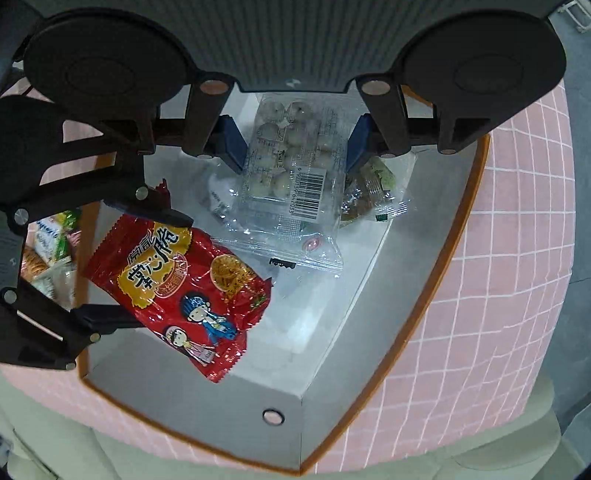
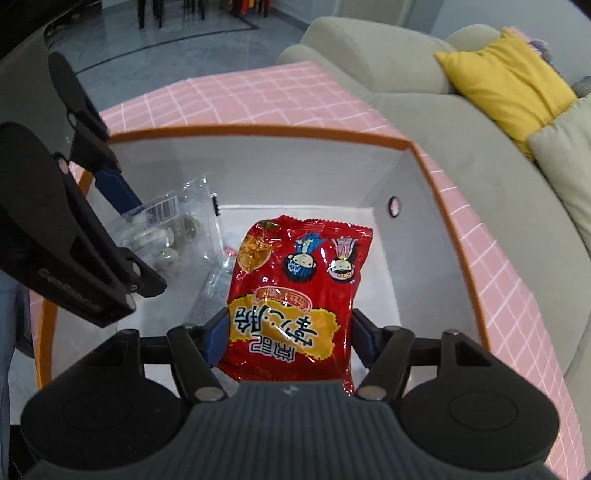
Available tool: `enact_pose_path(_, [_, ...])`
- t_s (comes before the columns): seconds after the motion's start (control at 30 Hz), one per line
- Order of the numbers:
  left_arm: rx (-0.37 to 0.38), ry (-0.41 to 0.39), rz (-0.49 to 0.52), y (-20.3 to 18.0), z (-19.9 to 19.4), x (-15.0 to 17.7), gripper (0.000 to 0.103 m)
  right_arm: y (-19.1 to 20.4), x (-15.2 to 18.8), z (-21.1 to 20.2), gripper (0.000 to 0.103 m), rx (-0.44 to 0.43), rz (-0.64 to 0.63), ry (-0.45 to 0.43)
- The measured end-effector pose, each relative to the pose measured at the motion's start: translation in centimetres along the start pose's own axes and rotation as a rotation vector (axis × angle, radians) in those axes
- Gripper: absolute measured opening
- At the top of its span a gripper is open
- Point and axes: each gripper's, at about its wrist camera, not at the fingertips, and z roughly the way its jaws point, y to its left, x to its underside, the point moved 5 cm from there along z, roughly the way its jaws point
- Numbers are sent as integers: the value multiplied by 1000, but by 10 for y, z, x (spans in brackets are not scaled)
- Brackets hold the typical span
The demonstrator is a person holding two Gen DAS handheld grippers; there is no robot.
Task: Organize snacks
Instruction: 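Open both grippers to drop the red bag and candy pack into the box, then move both grippers back toward the remaining snacks on the table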
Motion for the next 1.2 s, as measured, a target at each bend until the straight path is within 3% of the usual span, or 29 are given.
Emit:
enact_pose_path(0.27, [5,90,-5,2,24,-7,66,-1,2,27,64,-67,-11,106])
enact_pose_path(0.63, [35,141,-14,3,42,-9,70,-4,5,44,66,-73,9,216])
enact_pose_path(0.87, [35,104,-7,4,34,-3,76,-8,4,42,73,-46,21,205])
enact_pose_path(0.93, [33,86,-2,5,27,-2,80,-8,3,39,82,-26,19,201])
enact_pose_path(1.2, [57,-26,-22,8,-11,4,81,-16,-1,-1,83,34,70,121])
